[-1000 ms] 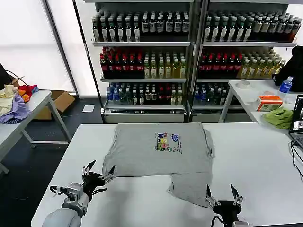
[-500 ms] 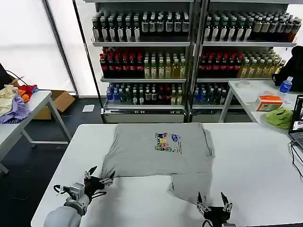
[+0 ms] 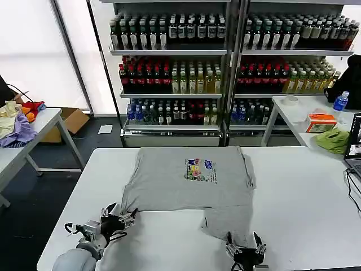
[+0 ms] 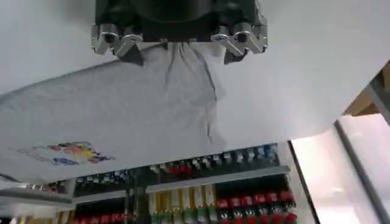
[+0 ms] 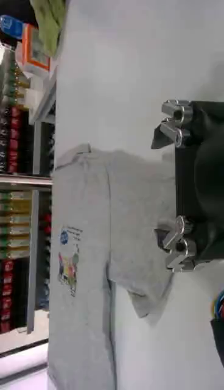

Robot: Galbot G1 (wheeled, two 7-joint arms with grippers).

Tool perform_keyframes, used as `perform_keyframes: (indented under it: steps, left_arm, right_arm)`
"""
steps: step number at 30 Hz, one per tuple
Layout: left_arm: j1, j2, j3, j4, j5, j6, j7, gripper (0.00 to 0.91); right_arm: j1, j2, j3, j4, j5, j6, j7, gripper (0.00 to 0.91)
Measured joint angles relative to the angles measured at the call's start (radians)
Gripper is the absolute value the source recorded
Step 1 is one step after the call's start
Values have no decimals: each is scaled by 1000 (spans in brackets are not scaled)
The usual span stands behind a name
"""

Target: Fold and organize the clothes.

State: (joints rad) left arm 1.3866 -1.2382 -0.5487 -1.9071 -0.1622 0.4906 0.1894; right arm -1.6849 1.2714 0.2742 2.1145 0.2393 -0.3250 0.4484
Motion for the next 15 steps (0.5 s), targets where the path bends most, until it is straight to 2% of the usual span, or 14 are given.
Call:
perform_keyframes:
  steps: [15]
  left_arm:
    - [23,3,21,-17,-6,2,5,10]
  right_arm:
    - [-17,9,-12,-26,-3,41,1,0]
